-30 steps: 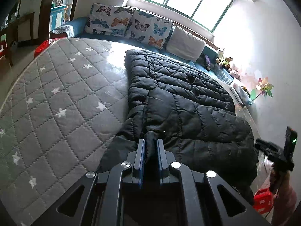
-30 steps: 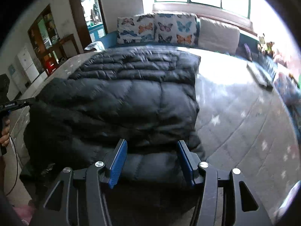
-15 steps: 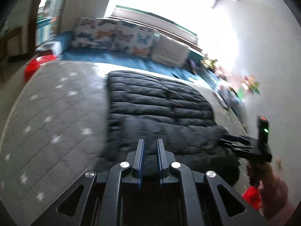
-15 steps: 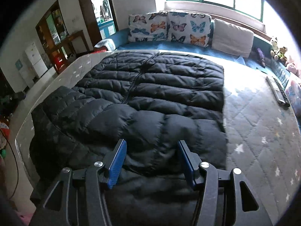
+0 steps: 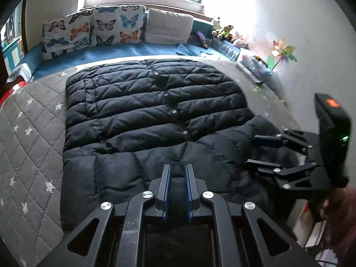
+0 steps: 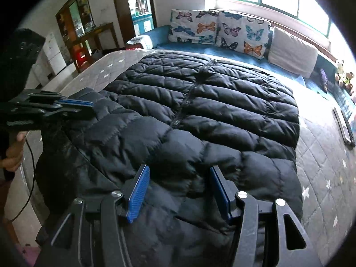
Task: Fold large clothes
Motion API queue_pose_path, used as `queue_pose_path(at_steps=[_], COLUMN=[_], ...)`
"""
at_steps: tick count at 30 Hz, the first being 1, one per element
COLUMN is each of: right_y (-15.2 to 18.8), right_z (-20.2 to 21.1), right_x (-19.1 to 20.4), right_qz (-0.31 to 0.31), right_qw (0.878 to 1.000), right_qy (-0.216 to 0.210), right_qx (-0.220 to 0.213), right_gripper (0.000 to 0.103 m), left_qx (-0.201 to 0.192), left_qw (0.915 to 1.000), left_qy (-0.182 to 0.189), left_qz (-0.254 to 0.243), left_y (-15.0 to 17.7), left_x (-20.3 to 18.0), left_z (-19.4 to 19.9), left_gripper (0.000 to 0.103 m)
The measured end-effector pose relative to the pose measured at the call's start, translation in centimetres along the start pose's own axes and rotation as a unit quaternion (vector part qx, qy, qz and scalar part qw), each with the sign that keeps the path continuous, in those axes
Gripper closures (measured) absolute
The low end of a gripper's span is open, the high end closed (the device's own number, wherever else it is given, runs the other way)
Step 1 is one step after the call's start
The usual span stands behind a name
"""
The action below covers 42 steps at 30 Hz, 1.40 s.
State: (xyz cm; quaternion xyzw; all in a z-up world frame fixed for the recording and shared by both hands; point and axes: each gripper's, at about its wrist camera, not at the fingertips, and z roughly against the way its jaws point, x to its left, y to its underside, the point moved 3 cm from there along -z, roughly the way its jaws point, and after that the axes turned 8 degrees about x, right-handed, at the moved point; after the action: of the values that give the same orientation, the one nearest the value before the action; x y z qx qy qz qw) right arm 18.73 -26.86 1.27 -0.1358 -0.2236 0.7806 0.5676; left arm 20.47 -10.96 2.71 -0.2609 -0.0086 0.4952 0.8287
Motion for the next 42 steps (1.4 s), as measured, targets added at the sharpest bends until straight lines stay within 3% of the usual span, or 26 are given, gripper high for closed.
queue_pose_path(at_steps=[5, 19, 32, 42], right_y=[-0.5, 0.2, 3.4, 5.0], right_z=[-1.2, -4.1, 1.7, -0.3], right_x=[1.4, 2.8, 2.0, 1.6], right_qz=[0.019, 0.042, 0.035, 0.029], right_qw=[1.000, 0.998, 0.998, 0.998], right_qy=[-0.012, 0.012, 0.027, 0.029], right_qx=[0.009, 0.036, 0.034, 0.052], right_gripper=[0.042, 0.039, 0.039, 0.037], left_qx=[0.005, 0.005, -0.001, -0.009], left_qw=[0.9998, 0.9998, 0.9997, 0.9999], left_qy=[0.014, 0.015, 0.020, 0.007], left_qz=[0.016, 0.016, 0.013, 0.007], left_y=[1.2, 2.7, 3.1, 3.3], left_x=[1.9, 3.0, 3.2, 2.6], left_z=[-1.5, -4.8, -4.8, -4.8], left_gripper=[0.090, 0.089, 0.089, 0.088])
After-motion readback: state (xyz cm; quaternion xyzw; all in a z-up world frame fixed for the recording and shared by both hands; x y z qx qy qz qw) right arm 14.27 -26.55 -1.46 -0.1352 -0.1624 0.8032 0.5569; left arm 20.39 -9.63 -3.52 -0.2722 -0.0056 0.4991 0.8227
